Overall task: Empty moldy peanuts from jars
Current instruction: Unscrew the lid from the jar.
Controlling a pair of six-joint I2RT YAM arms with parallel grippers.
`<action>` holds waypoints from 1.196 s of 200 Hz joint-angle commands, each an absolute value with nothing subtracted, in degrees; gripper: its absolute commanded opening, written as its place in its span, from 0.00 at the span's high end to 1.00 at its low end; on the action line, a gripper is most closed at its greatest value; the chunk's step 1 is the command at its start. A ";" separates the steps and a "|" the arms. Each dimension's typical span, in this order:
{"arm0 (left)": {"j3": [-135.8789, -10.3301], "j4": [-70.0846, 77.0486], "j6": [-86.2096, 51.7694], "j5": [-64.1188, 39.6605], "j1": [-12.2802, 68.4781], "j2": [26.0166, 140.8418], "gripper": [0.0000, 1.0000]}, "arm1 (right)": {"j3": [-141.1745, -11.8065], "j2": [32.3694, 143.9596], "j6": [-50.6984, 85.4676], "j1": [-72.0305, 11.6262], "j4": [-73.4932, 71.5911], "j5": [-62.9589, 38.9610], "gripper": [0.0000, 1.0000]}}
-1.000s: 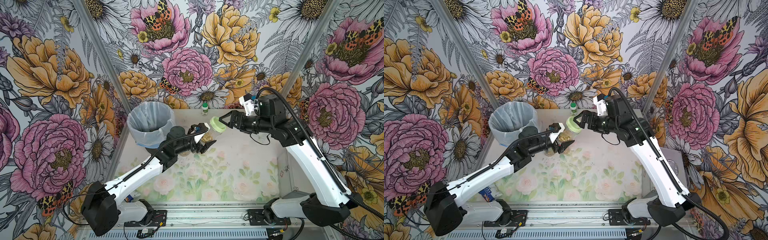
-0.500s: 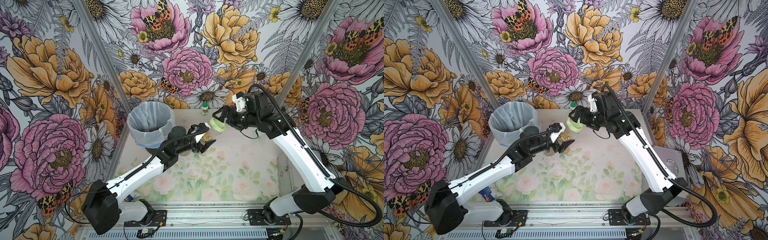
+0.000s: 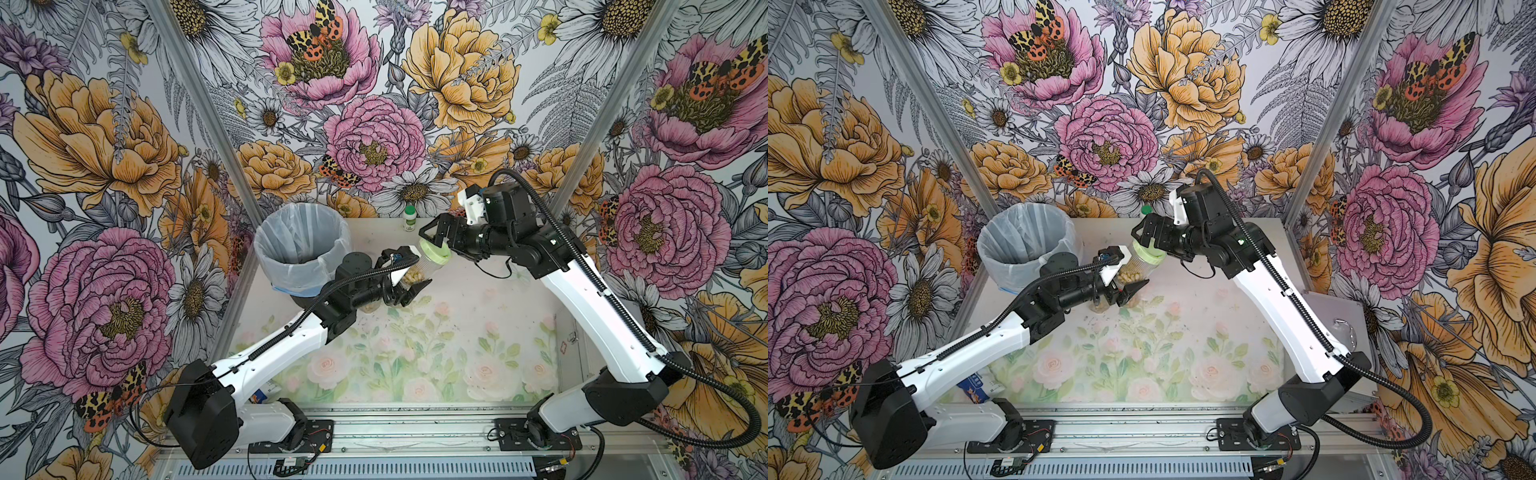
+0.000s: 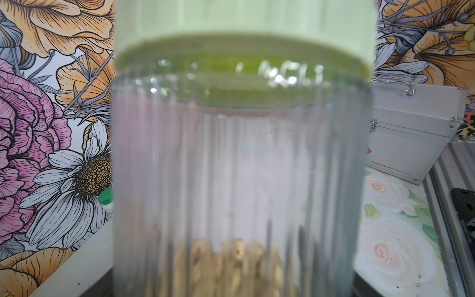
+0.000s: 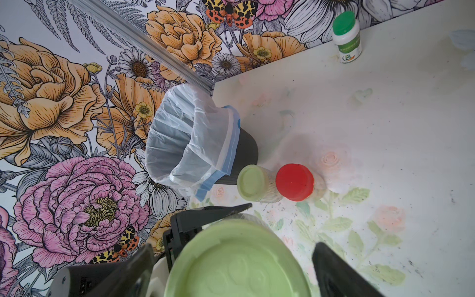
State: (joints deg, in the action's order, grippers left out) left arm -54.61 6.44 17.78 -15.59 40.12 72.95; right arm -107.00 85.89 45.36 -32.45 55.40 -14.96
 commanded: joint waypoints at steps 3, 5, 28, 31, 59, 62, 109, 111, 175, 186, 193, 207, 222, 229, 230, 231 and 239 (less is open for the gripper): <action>-55.83 11.24 18.49 -14.36 39.91 72.42 0.72 | -107.97 85.96 44.20 -33.04 54.58 -13.36 0.03; -55.88 11.25 18.51 -14.38 39.90 72.36 0.72 | -107.87 85.98 44.21 -33.07 54.58 -13.29 0.04; -56.30 10.90 18.63 -14.62 39.49 72.33 0.72 | -107.67 85.96 44.16 -33.23 54.58 -13.18 0.04; -56.40 10.83 18.63 -14.60 39.47 72.27 0.72 | -107.67 85.96 44.16 -33.27 54.58 -13.18 0.04; -56.60 10.81 18.72 -14.65 39.29 72.18 0.72 | -106.94 85.74 44.10 -33.57 54.56 -12.51 0.05; -56.59 10.81 18.67 -14.66 39.29 72.11 0.72 | -106.85 85.70 44.11 -33.63 54.58 -12.50 0.05; -56.52 10.81 18.59 -14.77 38.78 71.84 0.72 | -105.45 85.00 43.98 -33.94 54.58 -11.79 0.05; -56.52 10.81 18.56 -14.74 38.72 71.82 0.72 | -105.40 84.95 43.95 -33.95 54.58 -11.72 0.05; -56.27 10.72 18.46 -14.36 38.41 71.07 0.72 | -104.33 83.85 43.64 -34.01 54.49 -10.83 0.06; -56.09 10.95 18.24 -14.29 38.11 70.76 0.72 | -104.24 83.85 43.67 -34.01 54.49 -11.20 0.07; -55.87 11.42 17.90 -14.47 37.86 70.65 0.72 | -104.15 83.83 43.58 -34.01 54.43 -11.44 0.07; -55.57 12.03 17.11 -15.40 37.24 70.26 0.72 | -104.01 83.67 43.58 -34.11 54.41 -11.71 0.08; -55.46 12.26 16.83 -15.59 36.79 69.88 0.72 | -103.76 83.26 43.48 -34.24 54.43 -11.61 0.09; -55.42 12.35 16.67 -15.69 36.57 69.81 0.72 | -103.54 82.99 43.53 -34.34 54.41 -11.54 0.09; -55.44 12.33 16.64 -15.71 36.52 69.80 0.72 | -103.49 82.98 43.52 -34.31 54.45 -11.53 0.09; -55.45 12.32 16.63 -15.77 36.50 69.79 0.72 | -103.47 82.93 43.51 -34.29 54.47 -11.56 0.09; -55.35 12.59 16.24 -16.22 36.16 69.68 0.72 | -103.27 82.65 43.42 -34.28 54.48 -11.43 0.09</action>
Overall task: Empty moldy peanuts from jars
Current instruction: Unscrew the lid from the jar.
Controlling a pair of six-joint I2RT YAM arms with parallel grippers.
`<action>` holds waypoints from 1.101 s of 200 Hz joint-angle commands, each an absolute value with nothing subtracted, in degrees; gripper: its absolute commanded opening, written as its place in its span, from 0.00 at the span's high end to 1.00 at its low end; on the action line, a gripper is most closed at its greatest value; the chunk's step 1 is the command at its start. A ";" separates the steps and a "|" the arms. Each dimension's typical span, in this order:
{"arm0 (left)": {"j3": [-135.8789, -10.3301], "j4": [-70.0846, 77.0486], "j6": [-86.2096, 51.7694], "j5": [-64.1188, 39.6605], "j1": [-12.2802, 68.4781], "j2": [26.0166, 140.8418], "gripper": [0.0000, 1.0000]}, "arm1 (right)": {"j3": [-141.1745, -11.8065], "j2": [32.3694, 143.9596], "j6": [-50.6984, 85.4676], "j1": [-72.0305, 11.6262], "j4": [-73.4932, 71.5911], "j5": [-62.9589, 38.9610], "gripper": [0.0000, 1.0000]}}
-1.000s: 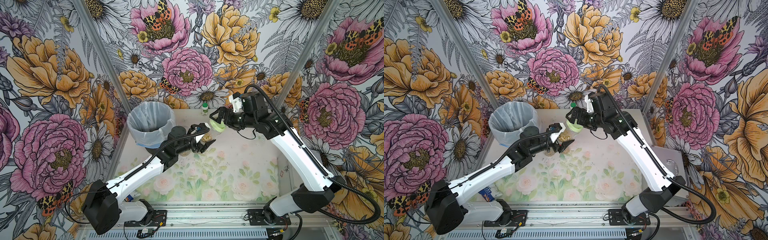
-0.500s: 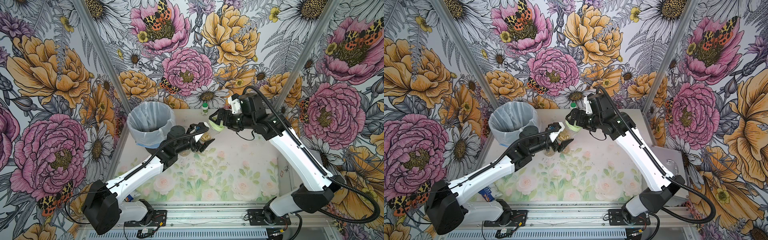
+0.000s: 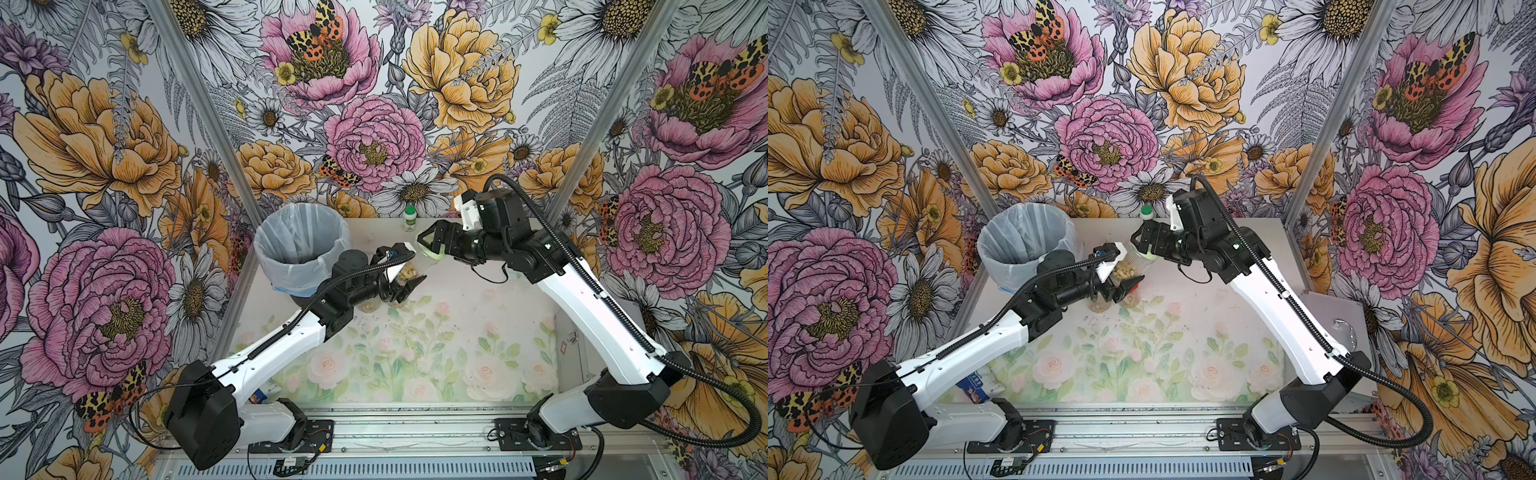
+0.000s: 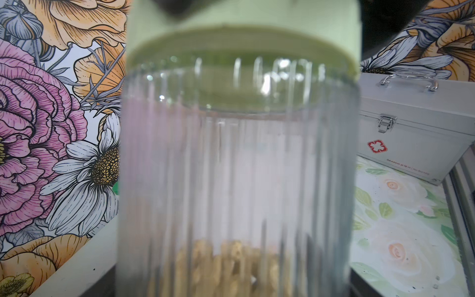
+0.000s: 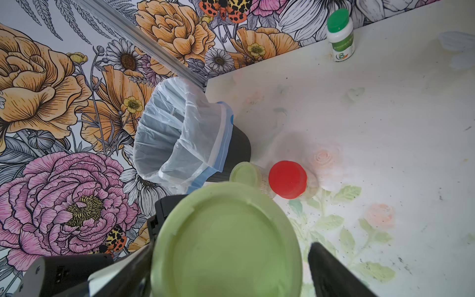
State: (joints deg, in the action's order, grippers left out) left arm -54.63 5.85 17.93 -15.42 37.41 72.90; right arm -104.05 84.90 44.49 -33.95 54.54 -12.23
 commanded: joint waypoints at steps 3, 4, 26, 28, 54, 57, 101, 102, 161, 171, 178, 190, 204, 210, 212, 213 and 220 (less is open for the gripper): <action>-55.23 12.69 16.07 -16.38 35.98 69.54 0.72 | -103.11 82.55 43.42 -34.28 54.49 -11.38 0.09; -55.17 12.76 16.08 -16.45 35.97 69.53 0.72 | -103.06 82.50 43.42 -34.28 54.49 -11.36 0.09; -54.67 13.53 15.36 -17.44 35.37 69.14 0.72 | -102.19 81.75 43.31 -34.26 54.42 -10.90 0.09; -54.67 13.51 15.22 -17.54 35.34 69.07 0.72 | -102.15 81.70 43.28 -34.27 54.41 -10.90 0.09; -54.67 13.62 15.14 -17.98 35.24 69.02 0.72 | -101.80 81.32 43.24 -34.28 53.98 -10.91 0.09; -54.67 13.57 15.10 -18.06 35.24 69.04 0.72 | -101.75 81.30 43.25 -34.29 53.97 -10.94 0.09; -54.19 13.89 14.77 -18.00 35.25 68.43 0.72 | -101.55 81.31 43.22 -34.28 53.97 -10.72 0.09; -54.16 13.89 14.77 -17.96 35.25 68.45 0.72 | -101.53 81.30 43.23 -34.28 53.96 -10.72 0.09; -53.00 15.85 13.28 -19.47 34.12 67.49 0.73 | -101.17 80.87 43.15 -34.28 53.96 -10.72 0.10; -53.08 15.93 13.28 -19.74 34.06 67.53 0.73 | -101.26 80.86 43.15 -34.28 53.97 -10.87 0.10; -53.17 15.89 13.26 -19.85 34.01 67.67 0.73 | -101.28 80.84 43.09 -34.32 53.96 -10.90 0.10; -53.09 16.05 13.26 -19.95 34.05 67.62 0.73 | -101.21 80.71 43.02 -34.28 53.79 -10.88 0.10; -52.88 16.69 12.93 -20.35 33.91 67.60 0.73 | -101.08 80.47 42.81 -34.28 53.13 -11.53 0.09; -52.75 16.99 12.90 -20.45 33.90 67.67 0.74 | -100.99 80.41 42.89 -34.29 52.94 -11.71 0.09; -52.74 17.08 12.83 -20.49 33.92 67.74 0.74 | -100.99 80.37 42.93 -34.28 52.97 -11.70 0.09; -52.74 17.15 12.79 -20.49 33.88 67.75 0.74 | -100.99 80.35 42.96 -34.28 52.90 -11.74 0.09; -52.63 17.35 12.75 -20.84 33.85 67.74 0.74 | -101.10 80.35 42.93 -34.28 52.82 -11.74 0.10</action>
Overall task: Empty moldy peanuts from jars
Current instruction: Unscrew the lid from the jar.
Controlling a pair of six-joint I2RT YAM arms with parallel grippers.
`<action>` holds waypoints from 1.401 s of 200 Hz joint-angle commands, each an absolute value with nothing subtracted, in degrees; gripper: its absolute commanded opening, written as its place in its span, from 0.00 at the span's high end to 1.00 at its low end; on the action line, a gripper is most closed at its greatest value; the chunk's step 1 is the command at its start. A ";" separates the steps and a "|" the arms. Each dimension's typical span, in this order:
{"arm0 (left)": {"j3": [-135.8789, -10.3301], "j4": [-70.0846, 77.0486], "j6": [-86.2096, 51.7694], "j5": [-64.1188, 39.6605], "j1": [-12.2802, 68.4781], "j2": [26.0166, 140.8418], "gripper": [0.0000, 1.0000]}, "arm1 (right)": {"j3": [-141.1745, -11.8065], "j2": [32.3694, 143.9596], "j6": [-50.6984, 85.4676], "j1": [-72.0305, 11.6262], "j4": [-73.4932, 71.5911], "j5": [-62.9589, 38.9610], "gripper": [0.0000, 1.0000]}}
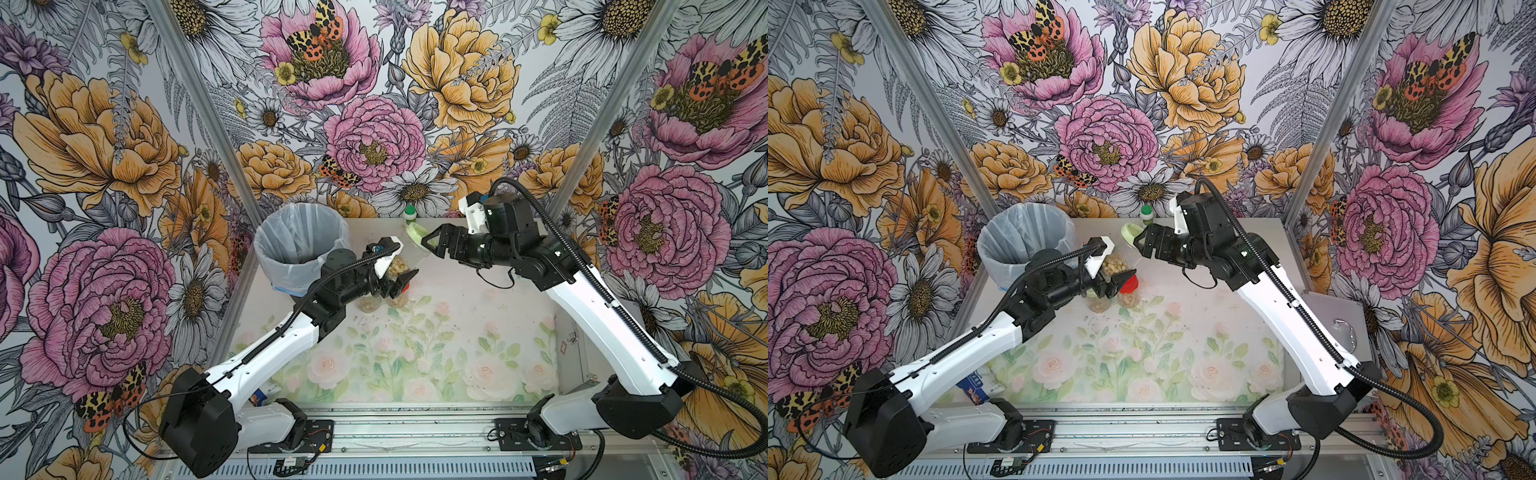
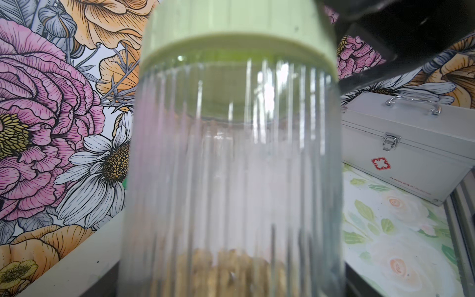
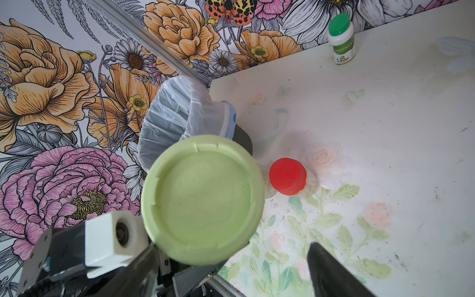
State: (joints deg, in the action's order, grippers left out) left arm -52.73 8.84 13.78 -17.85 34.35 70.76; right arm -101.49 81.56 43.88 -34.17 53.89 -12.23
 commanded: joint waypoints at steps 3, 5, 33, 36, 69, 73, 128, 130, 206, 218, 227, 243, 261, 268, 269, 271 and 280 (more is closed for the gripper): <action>-52.64 17.42 12.68 -20.88 33.85 67.68 0.74 | -101.08 80.39 42.90 -34.28 52.82 -11.77 0.09; -52.65 17.52 12.62 -20.91 33.84 67.66 0.74 | -101.12 80.35 42.89 -34.30 52.80 -11.82 0.10; -52.21 18.78 12.00 -21.18 33.83 67.44 0.74 | -101.33 80.53 42.63 -34.26 52.66 -12.28 0.09; -52.16 18.97 12.04 -21.18 33.84 67.49 0.74 | -101.32 80.47 42.62 -34.27 52.58 -12.44 0.09; -50.82 22.50 10.34 -22.11 33.69 67.36 0.75 | -100.56 79.39 42.76 -34.28 51.38 -12.77 0.09; -50.62 23.04 10.14 -22.26 33.59 67.39 0.75 | -100.58 79.30 42.80 -34.28 51.37 -12.82 0.09; -49.70 27.97 7.60 -23.24 33.66 68.42 0.75 | -99.70 77.71 42.27 -34.28 50.34 -13.23 0.09; -49.60 28.20 7.48 -23.32 33.66 68.48 0.75 | -99.74 77.63 42.16 -34.28 50.25 -13.30 0.09; -47.17 37.00 3.41 -24.75 34.13 71.52 0.76 | -99.47 74.98 39.40 -34.37 45.46 -16.34 0.06; -46.96 37.24 3.43 -24.65 34.28 71.79 0.76 | -100.07 75.14 38.69 -34.45 45.13 -16.42 0.06; -46.85 37.22 3.49 -24.48 34.43 71.77 0.76 | -100.67 75.56 38.34 -34.55 45.09 -16.26 0.05; -46.77 37.24 3.75 -24.30 34.78 71.77 0.76 | -101.78 76.73 37.37 -34.75 45.20 -15.85 0.05; -46.66 37.21 3.75 -24.30 34.80 71.71 0.76 | -103.24 78.63 36.11 -35.31 45.18 -15.64 0.05; -46.65 37.25 3.78 -24.22 34.87 71.61 0.76 | -103.87 79.36 35.83 -35.55 45.25 -15.65 0.05; -46.62 37.26 3.78 -24.24 34.88 71.58 0.76 | -104.01 79.54 35.76 -35.58 45.21 -15.65 0.05; -46.61 37.26 3.78 -24.21 34.93 71.55 0.76 | -104.16 79.72 35.64 -35.63 45.16 -15.65 0.05; -46.67 37.01 3.82 -24.28 34.89 71.49 0.76 | -105.12 80.61 35.19 -36.03 45.18 -15.64 0.05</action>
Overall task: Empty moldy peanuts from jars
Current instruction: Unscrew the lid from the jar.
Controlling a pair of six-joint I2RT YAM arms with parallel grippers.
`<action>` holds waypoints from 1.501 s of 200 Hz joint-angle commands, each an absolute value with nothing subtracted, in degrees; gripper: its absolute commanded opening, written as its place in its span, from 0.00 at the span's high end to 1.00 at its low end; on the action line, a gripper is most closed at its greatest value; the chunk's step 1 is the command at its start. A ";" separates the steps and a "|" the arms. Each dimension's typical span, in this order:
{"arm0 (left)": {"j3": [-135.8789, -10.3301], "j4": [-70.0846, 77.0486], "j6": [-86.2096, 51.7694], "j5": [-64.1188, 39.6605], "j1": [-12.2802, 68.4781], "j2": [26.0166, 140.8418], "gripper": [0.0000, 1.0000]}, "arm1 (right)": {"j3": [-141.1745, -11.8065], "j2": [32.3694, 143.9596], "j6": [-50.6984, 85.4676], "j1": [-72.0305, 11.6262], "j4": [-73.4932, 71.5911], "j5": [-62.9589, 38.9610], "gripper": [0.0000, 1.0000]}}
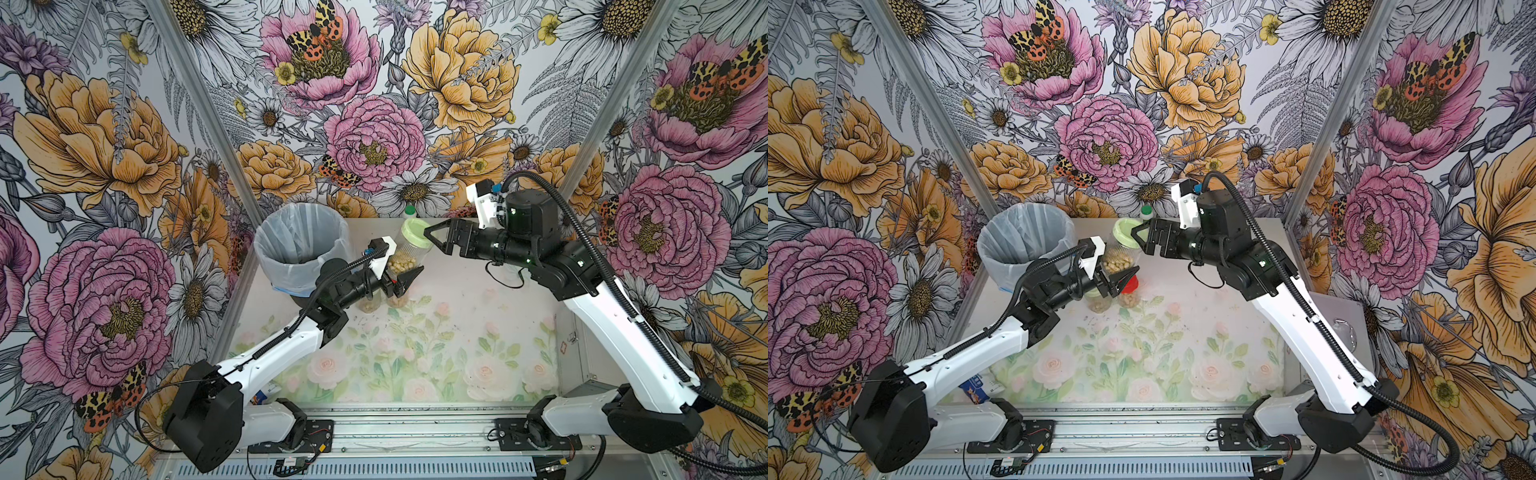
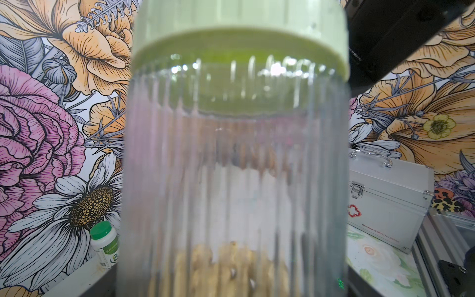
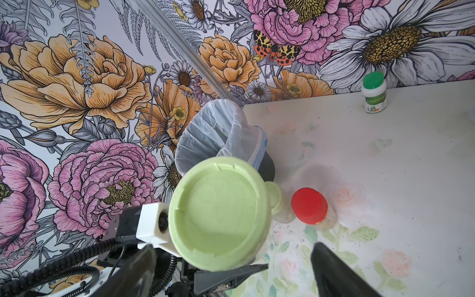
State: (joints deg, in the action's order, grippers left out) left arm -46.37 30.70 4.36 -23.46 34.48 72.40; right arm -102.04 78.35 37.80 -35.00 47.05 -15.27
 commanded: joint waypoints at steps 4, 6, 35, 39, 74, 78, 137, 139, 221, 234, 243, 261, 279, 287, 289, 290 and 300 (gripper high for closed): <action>-46.67 36.92 3.87 -24.26 34.89 71.47 0.76 | -105.47 80.90 35.10 -36.18 45.18 -15.56 0.05; -46.71 36.92 3.87 -24.30 34.89 71.41 0.76 | -105.69 81.07 35.08 -36.25 45.18 -15.56 0.05; -46.78 36.68 4.03 -24.07 34.90 71.29 0.76 | -107.61 82.59 34.39 -37.15 45.20 -15.64 0.05; -46.80 36.66 4.00 -24.08 34.96 71.36 0.76 | -107.73 82.83 34.29 -37.32 45.27 -15.58 0.05; -47.03 36.54 3.96 -24.08 35.14 71.60 0.76 | -108.73 84.89 33.93 -38.21 45.20 -15.38 0.05; -47.02 36.56 3.99 -24.08 35.17 71.55 0.76 | -108.79 85.07 33.85 -38.23 45.25 -15.38 0.05; -47.24 35.70 4.45 -23.95 35.27 70.67 0.76 | -109.44 86.82 32.87 -38.67 45.27 -14.96 0.05; -47.27 35.69 4.47 -23.92 35.27 70.69 0.76 | -109.43 86.79 32.87 -38.67 45.31 -14.95 0.05; -46.93 34.16 5.17 -24.08 35.28 68.75 0.76 | -107.51 85.64 31.74 -38.57 45.41 -12.62 0.06; -46.93 33.75 5.28 -24.18 35.24 68.35 0.76 | -107.47 85.69 31.56 -38.49 45.51 -12.20 0.06; -46.93 33.67 5.31 -24.32 35.24 68.23 0.76 | -107.40 85.69 31.39 -38.45 45.61 -12.10 0.06; -46.95 33.31 5.51 -24.47 35.24 67.86 0.76 | -107.49 85.61 30.93 -38.23 45.64 -12.05 0.06; -46.91 33.22 5.54 -24.39 35.29 67.44 0.76 | -107.60 85.65 30.31 -37.97 45.60 -12.42 0.06; -46.88 33.18 5.52 -24.30 35.24 67.29 0.76 | -107.66 85.69 29.95 -37.97 45.62 -13.03 0.06; -46.85 33.17 5.56 -24.27 35.24 67.25 0.76 | -107.67 85.69 29.85 -37.97 45.66 -13.15 0.06; -46.85 33.15 5.59 -24.26 35.29 67.24 0.76 | -107.67 85.65 29.82 -37.97 45.68 -13.21 0.06; -46.80 33.04 5.67 -24.08 35.25 67.07 0.77 | -107.40 85.36 29.54 -37.88 45.62 -13.36 0.06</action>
